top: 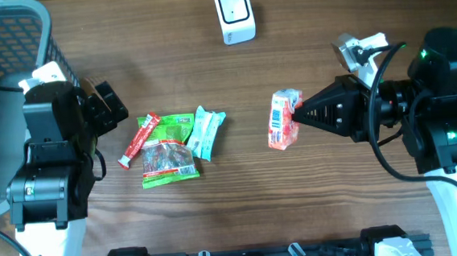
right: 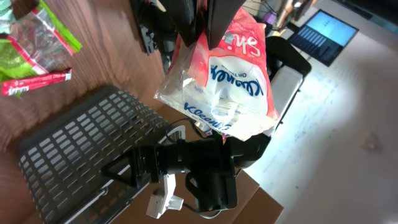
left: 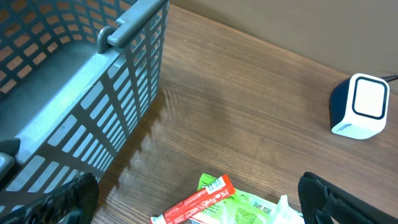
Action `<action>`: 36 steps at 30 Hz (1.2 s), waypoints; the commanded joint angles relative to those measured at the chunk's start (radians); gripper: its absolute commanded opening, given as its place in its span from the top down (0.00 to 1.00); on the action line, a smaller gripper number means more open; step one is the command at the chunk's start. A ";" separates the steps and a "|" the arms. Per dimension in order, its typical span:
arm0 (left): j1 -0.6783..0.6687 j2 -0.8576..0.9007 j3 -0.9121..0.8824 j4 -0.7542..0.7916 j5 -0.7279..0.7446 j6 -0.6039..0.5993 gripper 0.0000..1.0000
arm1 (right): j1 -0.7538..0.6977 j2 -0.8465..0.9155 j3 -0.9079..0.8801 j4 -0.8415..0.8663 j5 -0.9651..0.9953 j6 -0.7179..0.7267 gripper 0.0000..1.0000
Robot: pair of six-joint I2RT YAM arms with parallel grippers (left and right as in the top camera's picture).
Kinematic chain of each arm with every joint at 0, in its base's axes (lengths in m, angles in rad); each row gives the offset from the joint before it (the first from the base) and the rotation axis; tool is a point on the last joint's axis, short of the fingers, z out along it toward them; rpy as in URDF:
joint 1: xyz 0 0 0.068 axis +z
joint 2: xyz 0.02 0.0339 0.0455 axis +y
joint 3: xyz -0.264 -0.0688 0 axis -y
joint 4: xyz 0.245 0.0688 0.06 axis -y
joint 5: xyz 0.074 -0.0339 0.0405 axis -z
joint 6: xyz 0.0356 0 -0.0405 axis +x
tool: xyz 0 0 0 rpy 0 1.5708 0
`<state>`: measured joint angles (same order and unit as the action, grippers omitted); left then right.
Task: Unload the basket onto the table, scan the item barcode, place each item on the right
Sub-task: 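Carry the tissue pack right while rotating it, then hold the tissue pack up in front of the white scanner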
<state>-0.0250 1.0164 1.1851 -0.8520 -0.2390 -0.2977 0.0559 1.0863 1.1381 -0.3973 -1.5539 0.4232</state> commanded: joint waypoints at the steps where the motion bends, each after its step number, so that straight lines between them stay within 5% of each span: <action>1: 0.006 0.001 0.014 0.003 -0.009 0.005 0.00 | -0.001 -0.006 -0.025 -0.103 0.238 -0.107 0.96; 8: 0.006 0.001 0.014 0.003 -0.009 0.005 0.00 | 0.020 0.070 -0.111 -0.376 1.027 -0.109 0.96; 22: 0.006 0.001 0.014 0.003 -0.009 0.005 0.00 | 0.137 0.270 -0.181 -0.313 1.262 -0.076 0.96; 28: 0.006 0.001 0.014 0.003 -0.009 0.005 0.00 | 0.138 0.278 0.084 -0.492 1.342 -0.080 0.96; 36: 0.006 0.001 0.014 0.003 -0.009 0.005 0.00 | 0.142 0.499 0.768 -0.903 1.460 -0.109 0.96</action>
<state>-0.0250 1.0168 1.1851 -0.8520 -0.2390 -0.2977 0.1909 1.4719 1.6722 -1.2179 -0.1738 0.3313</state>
